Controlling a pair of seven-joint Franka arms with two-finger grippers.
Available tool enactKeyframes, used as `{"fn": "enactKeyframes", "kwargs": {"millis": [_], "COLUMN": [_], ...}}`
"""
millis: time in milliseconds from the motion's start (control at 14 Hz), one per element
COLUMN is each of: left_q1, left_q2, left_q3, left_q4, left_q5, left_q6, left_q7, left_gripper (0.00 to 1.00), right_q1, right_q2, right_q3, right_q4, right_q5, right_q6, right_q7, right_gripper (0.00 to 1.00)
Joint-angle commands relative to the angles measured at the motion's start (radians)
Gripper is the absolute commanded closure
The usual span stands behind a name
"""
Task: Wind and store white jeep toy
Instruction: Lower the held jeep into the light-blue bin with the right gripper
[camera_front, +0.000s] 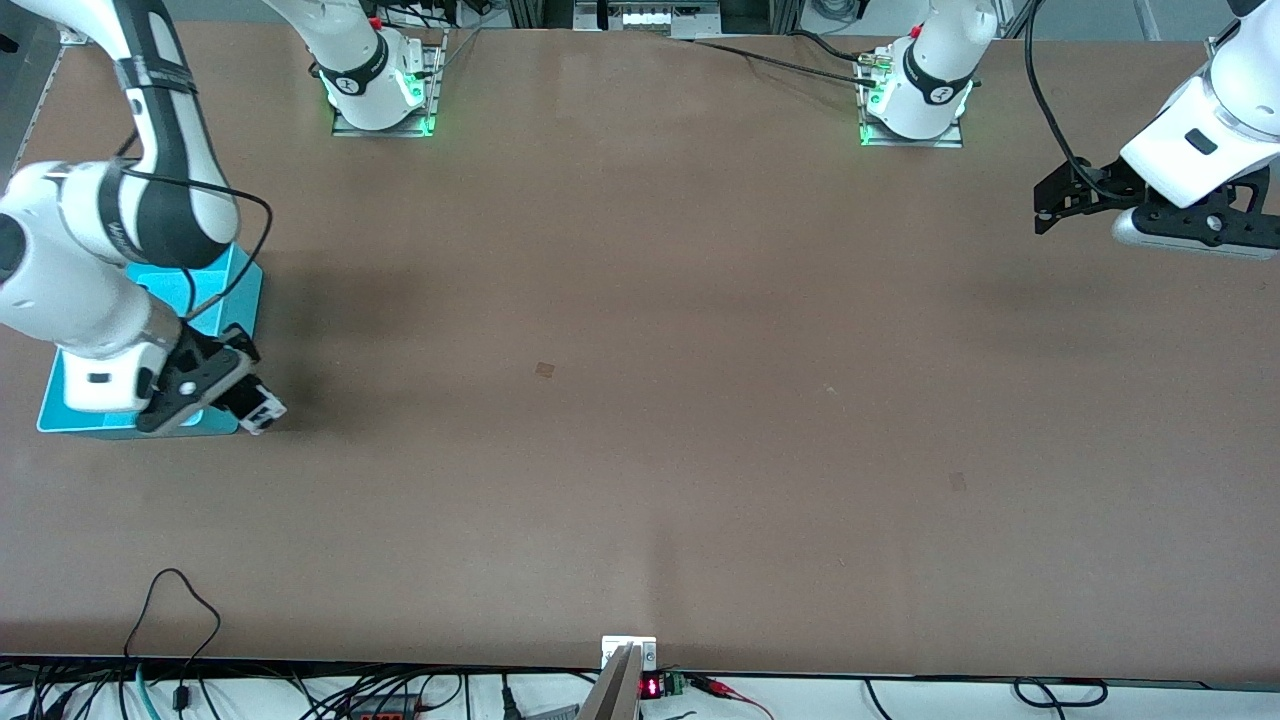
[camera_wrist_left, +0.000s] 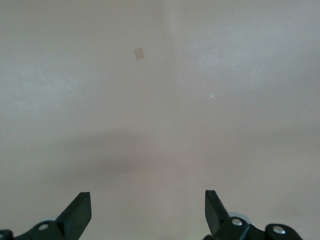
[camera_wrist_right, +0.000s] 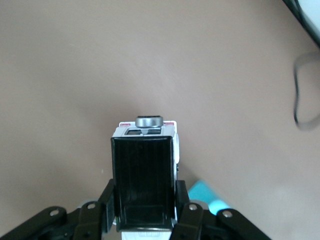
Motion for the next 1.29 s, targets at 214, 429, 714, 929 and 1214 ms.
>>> {"fn": "enactKeyframes", "kwargs": {"millis": [214,429,714,929,1214], "left_q1": [0.007,0.007,0.007,0.007,0.007], "left_q2": [0.01,0.01,0.01,0.01,0.01], "left_q3": [-0.008,-0.008,-0.008,-0.008,-0.008], "left_q4": [0.028,0.028,0.028,0.028,0.028], "left_q5": [0.011,0.011,0.011,0.011,0.011], "left_q6": [-0.022,-0.022,-0.022,-0.022,-0.022], "left_q7": [-0.003,-0.003,-0.003,-0.003,-0.003], "left_gripper": [0.0,0.0,0.0,0.0,0.0], "right_q1": [-0.024,-0.09,-0.139,-0.188,-0.217], "right_q2": [-0.074,-0.074,-0.052,-0.01,-0.001], "right_q3": [-0.146,-0.147,-0.159,-0.159,-0.159], "right_q4": [-0.021,-0.025,-0.064,-0.084,-0.231], "right_q5": [0.004,0.006,-0.009,-0.032,-0.043], "right_q6": [-0.119,-0.169,-0.179,-0.145,0.111], "right_q7": [0.225,0.278,0.38,0.377,0.363], "right_gripper": [1.0,1.0,1.0,1.0,1.0]}}
